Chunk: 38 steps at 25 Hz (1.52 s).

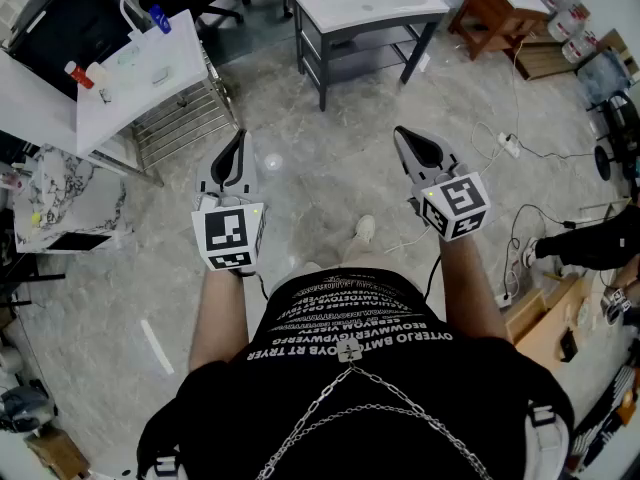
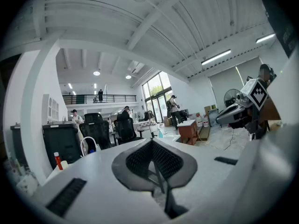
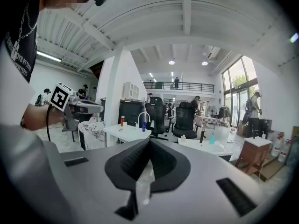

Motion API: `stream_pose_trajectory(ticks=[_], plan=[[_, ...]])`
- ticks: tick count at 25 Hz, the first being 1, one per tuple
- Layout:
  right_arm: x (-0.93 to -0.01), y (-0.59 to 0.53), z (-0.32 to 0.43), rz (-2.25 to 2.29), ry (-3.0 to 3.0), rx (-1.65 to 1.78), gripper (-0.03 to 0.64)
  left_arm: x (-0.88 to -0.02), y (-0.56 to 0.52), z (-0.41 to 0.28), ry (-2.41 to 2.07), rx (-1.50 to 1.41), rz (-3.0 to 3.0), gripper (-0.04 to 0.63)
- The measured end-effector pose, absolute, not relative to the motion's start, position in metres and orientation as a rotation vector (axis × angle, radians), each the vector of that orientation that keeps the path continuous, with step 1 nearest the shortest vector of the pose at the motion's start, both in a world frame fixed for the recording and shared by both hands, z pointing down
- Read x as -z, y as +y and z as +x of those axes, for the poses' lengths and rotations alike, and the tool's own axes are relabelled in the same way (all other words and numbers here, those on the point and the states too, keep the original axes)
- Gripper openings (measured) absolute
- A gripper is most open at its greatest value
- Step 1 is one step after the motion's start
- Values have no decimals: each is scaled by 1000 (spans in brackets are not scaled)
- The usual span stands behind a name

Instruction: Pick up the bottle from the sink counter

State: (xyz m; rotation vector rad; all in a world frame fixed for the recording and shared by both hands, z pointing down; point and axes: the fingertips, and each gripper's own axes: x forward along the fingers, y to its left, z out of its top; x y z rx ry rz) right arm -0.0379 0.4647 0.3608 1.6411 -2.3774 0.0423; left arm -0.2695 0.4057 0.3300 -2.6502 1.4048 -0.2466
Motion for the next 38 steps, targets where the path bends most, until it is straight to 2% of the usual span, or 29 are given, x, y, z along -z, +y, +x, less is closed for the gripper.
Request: stream_pose_trajectory(ticks=[11,15,19,21,38], plan=[[-355,491,-35,1700,-2356,-69,3,-328,431,-256,1355,222,-2694,5],[-360,481,-32,1690,-2389,-78,162,-330,427,-255,1387,219,-2674,5],[-370,463,-26,1668,-2427,-107,249,-342,414,-247,1394,284,-2678,5],[-375,448,-24,1647,-2440,-131,270,-345,404,-243,1389,314,-2678,5],[-386,314,42,1532,-2443,-164,316,-354,279,-180,1493,291,-2661,5]])
